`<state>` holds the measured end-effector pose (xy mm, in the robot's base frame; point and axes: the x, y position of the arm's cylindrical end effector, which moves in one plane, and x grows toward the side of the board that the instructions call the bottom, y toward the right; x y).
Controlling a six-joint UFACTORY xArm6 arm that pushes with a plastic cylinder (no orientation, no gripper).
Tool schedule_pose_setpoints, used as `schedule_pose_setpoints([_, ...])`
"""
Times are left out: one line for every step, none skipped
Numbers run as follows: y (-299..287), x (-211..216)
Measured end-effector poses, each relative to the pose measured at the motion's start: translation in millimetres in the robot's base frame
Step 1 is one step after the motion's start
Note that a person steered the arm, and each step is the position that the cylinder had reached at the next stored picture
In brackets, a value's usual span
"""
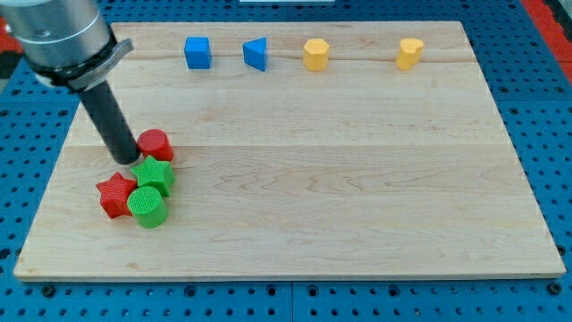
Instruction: Slide the red circle to the center of the board
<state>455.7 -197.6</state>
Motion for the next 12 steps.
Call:
schedule_pose_setpoints([8,-2])
schedule_pose_setpoints([19,-2])
schedule_pose_setpoints([62,-9])
schedule_pose_setpoints([105,-21])
schedule_pose_setpoints([149,-38])
schedule_pose_setpoints([168,-22])
schedule_pose_setpoints([191,-8])
schedule_pose_setpoints([220,-20])
schedule_pose_setpoints([216,-37])
schedule_pose_setpoints([214,-29])
schedule_pose_setpoints([186,-3])
schedule_pose_setpoints([166,-10])
